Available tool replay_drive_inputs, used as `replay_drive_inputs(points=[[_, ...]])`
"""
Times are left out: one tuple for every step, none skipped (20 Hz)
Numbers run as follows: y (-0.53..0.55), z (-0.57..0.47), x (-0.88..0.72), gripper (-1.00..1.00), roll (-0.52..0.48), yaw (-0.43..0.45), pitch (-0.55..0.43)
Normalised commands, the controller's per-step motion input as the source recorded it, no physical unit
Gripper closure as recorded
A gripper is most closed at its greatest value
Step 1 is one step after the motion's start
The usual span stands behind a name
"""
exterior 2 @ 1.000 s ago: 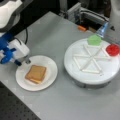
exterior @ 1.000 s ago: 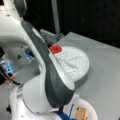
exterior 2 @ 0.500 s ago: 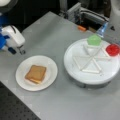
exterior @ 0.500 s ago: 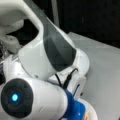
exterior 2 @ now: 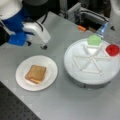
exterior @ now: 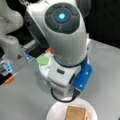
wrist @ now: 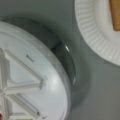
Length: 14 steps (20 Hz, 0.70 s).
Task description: Ingredient selection for cheeseburger or sandwich
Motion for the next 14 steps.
replay_drive_inputs(points=[[0.61,-0.04,-1.00,-1.00,-0.465,-0.117,-0.317],[0.51,-0.07,-1.00,-1.00,-0.444,-0.130,-0.349],[0.42,-0.11,-1.00,-1.00,-0.417,-0.143,-0.366],[0.39,-0.13,-1.00,-1.00,-0.383,-0.144,-0.375],[0.31,-0.14,-1.00,-1.00,-0.351,-0.156,-0.392],[0.25,-0.13,-0.98,-1.00,-0.310,-0.157,-0.372],[0.19,-0.13,-0.90,-1.00,-0.275,-0.149,-0.362],[0.13,-0.11,-0.82,-1.00,-0.274,-0.159,-0.315],[0.10,-0.09,-0.75,-1.00,-0.264,-0.167,-0.296],[0.07,-0.08,-0.64,-1.00,-0.246,-0.155,-0.281],[0.05,-0.07,-0.53,-1.00,-0.243,-0.149,-0.269],[0.05,-0.08,-0.41,-1.00,-0.232,-0.154,-0.275],[0.07,-0.11,-0.29,-1.00,-0.214,-0.159,-0.271],[0.09,-0.15,-0.20,-1.00,-0.200,-0.156,-0.278]])
